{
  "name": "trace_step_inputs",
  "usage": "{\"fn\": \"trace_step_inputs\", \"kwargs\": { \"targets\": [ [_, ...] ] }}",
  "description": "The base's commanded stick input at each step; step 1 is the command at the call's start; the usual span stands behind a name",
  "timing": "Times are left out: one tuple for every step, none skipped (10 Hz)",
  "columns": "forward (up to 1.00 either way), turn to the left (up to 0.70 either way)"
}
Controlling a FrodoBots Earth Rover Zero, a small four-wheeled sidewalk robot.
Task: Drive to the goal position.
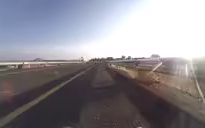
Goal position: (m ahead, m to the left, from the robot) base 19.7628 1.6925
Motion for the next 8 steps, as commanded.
{"fn": "trace_step_inputs", "kwargs": {
  "targets": [
    [0.50,0.00],
    [0.50,0.00],
    [0.50,0.00],
    [0.50,0.00],
    [0.50,0.00],
    [0.50,0.00],
    [0.50,0.00],
    [0.50,0.00]
  ]
}}
